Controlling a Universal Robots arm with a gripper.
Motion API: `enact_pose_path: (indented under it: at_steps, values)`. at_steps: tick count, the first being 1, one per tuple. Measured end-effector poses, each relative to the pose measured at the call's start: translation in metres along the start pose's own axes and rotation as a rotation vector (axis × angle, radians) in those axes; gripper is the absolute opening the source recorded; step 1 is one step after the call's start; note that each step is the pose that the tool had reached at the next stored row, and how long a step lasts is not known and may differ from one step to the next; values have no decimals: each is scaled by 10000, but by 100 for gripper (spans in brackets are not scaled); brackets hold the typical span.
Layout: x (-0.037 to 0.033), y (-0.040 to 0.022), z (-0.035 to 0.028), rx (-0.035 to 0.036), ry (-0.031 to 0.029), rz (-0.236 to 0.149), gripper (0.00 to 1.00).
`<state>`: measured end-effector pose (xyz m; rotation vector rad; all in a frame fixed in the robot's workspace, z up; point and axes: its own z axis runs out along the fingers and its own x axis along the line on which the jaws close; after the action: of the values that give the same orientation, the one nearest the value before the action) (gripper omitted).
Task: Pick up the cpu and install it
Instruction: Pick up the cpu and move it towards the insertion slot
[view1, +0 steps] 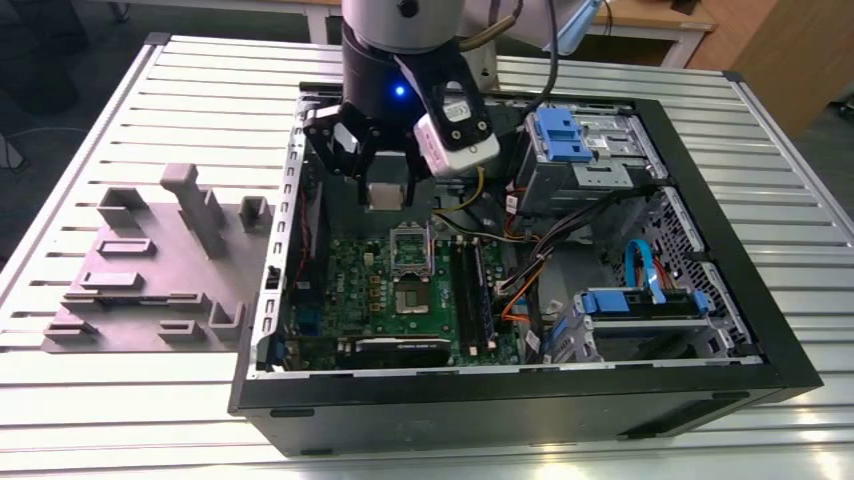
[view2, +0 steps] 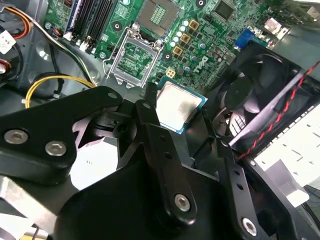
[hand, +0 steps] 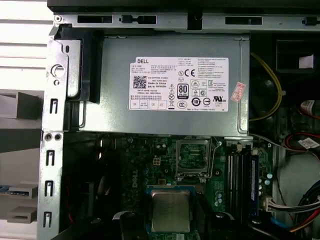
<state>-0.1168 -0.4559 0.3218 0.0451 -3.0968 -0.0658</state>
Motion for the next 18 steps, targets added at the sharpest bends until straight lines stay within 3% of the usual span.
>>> enact_pose_path:
  at_steps: [11,18]
  values:
    - [0,0,7,0,0,0,47]
    - [-3,-3,66,0,0,0,47]
